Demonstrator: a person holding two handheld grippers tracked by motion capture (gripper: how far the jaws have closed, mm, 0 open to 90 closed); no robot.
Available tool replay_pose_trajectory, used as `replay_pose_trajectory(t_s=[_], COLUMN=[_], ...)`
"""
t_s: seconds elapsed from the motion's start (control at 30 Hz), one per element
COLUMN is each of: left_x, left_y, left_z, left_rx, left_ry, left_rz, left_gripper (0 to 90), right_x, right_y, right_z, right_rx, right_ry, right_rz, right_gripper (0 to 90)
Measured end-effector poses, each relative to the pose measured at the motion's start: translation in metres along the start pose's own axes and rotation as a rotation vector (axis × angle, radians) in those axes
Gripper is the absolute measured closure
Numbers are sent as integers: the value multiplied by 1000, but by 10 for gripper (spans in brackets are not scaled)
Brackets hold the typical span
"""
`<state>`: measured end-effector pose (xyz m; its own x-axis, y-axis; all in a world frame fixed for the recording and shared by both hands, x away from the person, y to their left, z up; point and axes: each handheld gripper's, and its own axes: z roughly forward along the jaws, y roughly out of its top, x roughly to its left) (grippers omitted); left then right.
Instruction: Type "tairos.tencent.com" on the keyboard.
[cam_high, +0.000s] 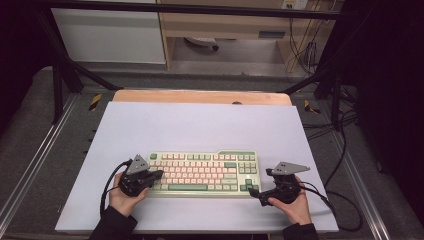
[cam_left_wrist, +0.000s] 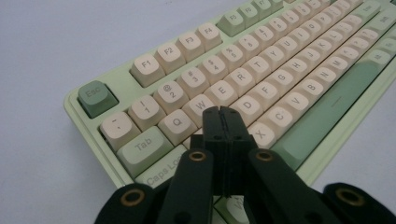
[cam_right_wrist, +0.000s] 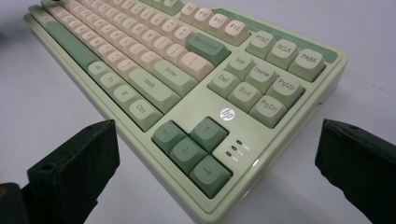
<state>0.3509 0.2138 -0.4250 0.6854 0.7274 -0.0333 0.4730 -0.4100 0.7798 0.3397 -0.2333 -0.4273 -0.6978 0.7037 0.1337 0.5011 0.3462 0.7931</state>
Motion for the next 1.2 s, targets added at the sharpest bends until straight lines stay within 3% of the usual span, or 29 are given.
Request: replay_pose_trajectory(t_s=[0.57, 0.87, 1.2], left_x=[2, 2, 2], left_y=[-2, -2, -2], left_z=[-6, -8, -8], left_rx=[-12, -19, -18], left_ry=[-7, -5, -8], left_rz=[-3, -2, -2], left_gripper=[900, 900, 900], right_x=[25, 46, 58], right_y=[27, 46, 63], right_z=[19, 38, 55], right_rx=[-6, -35, -53], right_ry=[10, 53, 81], right_rz=[-51, -79, -77], right_gripper=[48, 177, 340])
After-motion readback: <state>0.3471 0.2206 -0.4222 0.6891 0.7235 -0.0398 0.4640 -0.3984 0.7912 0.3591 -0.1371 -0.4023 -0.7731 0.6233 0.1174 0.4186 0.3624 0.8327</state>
